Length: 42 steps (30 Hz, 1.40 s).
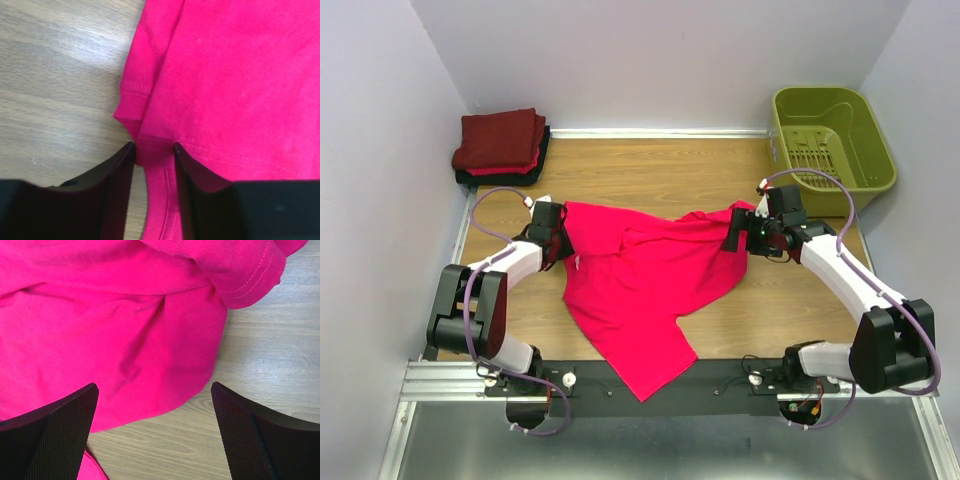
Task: Fold and stack the t-shirts
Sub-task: Flatten the tshirt out
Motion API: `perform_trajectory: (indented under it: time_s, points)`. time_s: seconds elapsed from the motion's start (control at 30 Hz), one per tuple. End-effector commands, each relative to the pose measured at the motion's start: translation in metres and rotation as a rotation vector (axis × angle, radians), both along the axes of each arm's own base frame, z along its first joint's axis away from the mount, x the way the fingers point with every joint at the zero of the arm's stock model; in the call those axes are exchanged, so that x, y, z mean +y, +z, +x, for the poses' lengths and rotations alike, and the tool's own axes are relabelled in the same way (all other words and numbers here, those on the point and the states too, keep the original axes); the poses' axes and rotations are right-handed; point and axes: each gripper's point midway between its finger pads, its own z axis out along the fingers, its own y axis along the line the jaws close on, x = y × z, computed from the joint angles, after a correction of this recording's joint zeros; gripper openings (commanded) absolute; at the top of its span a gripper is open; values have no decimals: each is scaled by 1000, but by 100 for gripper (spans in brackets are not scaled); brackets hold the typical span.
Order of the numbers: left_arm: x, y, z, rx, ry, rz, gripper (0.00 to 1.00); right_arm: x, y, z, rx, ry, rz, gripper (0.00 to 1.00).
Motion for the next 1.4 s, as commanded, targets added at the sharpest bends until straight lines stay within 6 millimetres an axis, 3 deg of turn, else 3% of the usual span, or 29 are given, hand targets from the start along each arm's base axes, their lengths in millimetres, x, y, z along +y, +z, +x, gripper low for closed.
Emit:
perform_trajectory:
  time_s: [0.0, 0.13, 0.3, 0.6, 0.77, 0.97, 1.13, 1.27, 1.37]
  points:
    - [-4, 4, 2, -14, -3, -31, 38, -3, -2, 4, -14, -14, -22, 100]
    - [0, 11, 4, -34, 16, -17, 24, -3, -2, 5, -12, -12, -22, 100]
    - [3, 20, 6, -41, 24, -2, 22, -1, -2, 7, -11, -5, -16, 100]
    - [-2, 32, 12, -68, -2, -15, 0, -2, -5, 7, -2, -13, -21, 100]
    - [3, 47, 16, -90, 12, 10, 0, -19, -3, 18, -25, -128, -83, 100]
    - [26, 79, 26, -146, 58, 97, 0, -41, -4, 38, -40, -247, -182, 99]
    - [38, 99, 34, -184, 74, 127, 0, -39, -10, 58, -61, -230, -192, 94]
    - [42, 102, 34, -191, 74, 129, 0, -32, -9, 78, -99, -206, -173, 90]
    - [45, 106, 32, -206, 78, 128, 0, -29, -23, 92, -93, -189, -179, 87]
